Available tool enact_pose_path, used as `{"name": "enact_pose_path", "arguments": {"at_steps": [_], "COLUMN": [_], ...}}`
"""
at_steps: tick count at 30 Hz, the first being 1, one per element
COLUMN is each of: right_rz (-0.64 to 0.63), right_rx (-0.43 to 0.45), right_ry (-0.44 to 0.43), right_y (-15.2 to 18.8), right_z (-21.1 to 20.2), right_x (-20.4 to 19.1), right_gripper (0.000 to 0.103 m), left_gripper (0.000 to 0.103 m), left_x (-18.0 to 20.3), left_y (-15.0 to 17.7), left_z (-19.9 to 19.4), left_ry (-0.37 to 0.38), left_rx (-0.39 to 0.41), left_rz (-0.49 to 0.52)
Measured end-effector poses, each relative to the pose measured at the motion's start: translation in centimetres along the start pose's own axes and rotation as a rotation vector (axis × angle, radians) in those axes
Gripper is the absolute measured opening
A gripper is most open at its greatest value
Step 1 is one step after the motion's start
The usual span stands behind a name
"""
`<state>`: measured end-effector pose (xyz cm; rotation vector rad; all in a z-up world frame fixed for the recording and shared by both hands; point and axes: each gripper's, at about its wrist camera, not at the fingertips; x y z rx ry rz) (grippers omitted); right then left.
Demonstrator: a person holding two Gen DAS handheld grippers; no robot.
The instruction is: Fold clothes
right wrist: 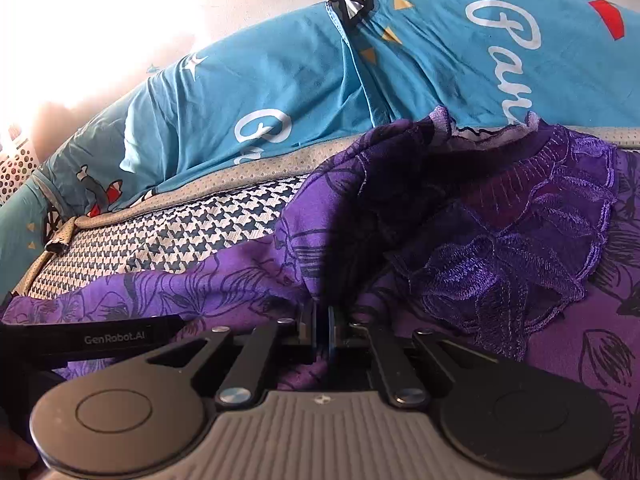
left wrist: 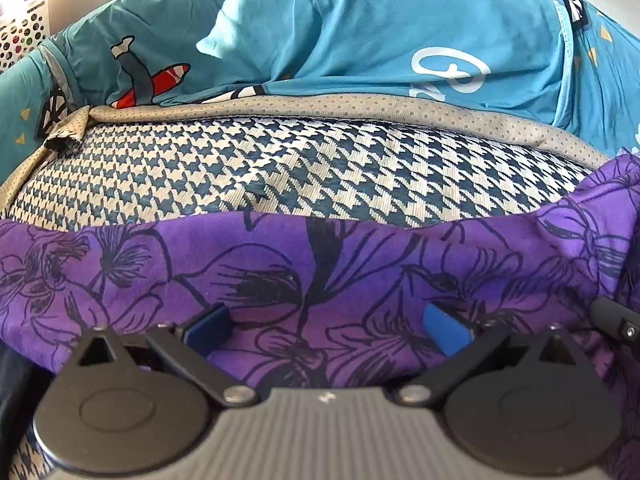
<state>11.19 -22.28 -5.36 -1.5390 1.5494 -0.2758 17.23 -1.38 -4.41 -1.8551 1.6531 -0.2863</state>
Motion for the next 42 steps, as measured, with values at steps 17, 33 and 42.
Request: {"name": "enact_pose_path", "arguments": {"at_steps": [17,33,42], "right_rz": [-0.248,-0.465,-0.459], "right_rx": [0.180,0.025,0.020], "right_ry": [-0.056,0.026,0.012], "right_y": [-5.4,-3.1,-3.0], "right_z": [-1.2,5.2,6.1], "right_x": [-2.5,-1.4,-1.2], "right_gripper": [0.038,0.034,0.009], "left_gripper": [0.103,0.103,0.103], "left_x": [0.1,-0.1,-0.2], "left_y": [0.0,0.1,0.0], "left_z": [0.0,0.1,0.1], "left_ry": [-0.005,0.005,0.008], "left_rx": [-0.006,-0.008,-0.018], "left_rz": [-0.001,0.001,-0.009]}}
Point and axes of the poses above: each gripper's, at about its wrist camera, not at the fingertips, and z roughly the way its jaws point, x to its right, y to its underside, and after that the axes turned 14 degrees about -y, right-handed
